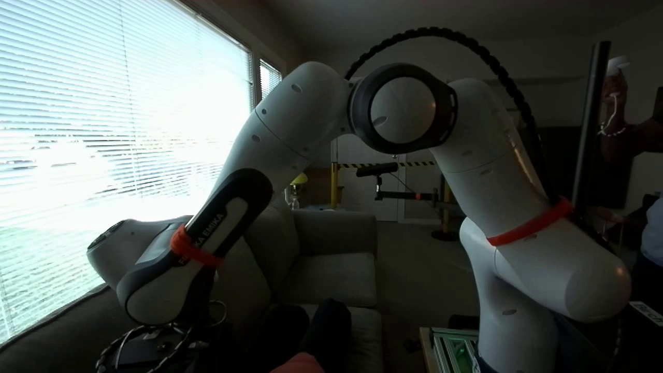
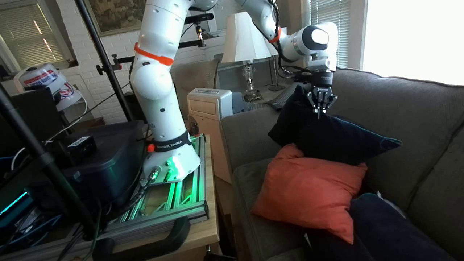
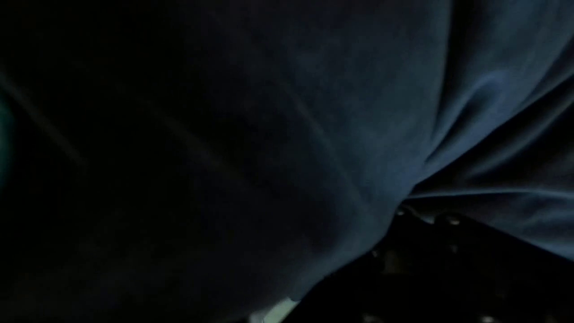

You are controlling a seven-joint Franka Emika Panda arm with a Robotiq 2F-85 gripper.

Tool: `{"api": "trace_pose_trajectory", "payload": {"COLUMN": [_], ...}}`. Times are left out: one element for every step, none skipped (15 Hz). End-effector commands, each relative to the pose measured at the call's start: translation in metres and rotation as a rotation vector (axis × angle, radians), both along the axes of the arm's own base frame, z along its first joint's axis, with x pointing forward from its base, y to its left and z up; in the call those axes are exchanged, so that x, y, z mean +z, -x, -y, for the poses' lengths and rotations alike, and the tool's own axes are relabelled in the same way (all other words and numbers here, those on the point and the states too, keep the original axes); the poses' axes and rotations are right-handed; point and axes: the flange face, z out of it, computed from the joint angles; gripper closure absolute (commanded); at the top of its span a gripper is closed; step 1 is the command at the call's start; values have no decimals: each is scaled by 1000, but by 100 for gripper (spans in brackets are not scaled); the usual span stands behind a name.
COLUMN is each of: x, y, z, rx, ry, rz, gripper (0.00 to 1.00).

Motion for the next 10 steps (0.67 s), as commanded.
{"api": "trace_pose_trajectory", "payload": {"x": [39,48,56,65,76,87,100,111,122,129], "y": [-10,-14,-17,-21,-25,-28,-33,-35,-38,-41], "z": [13,15,18,20,23,26,29,31,33,34], "rx": [-29,-23,-20,-14,-9,-4,-1,5,17,26], "ry": [38,39,45,51,63,72,74,69,61,66], "rz": [18,28,39,51,64,76,88,99,109,116], "gripper": [97,97,97,97,97,97,97,97,97,97]}}
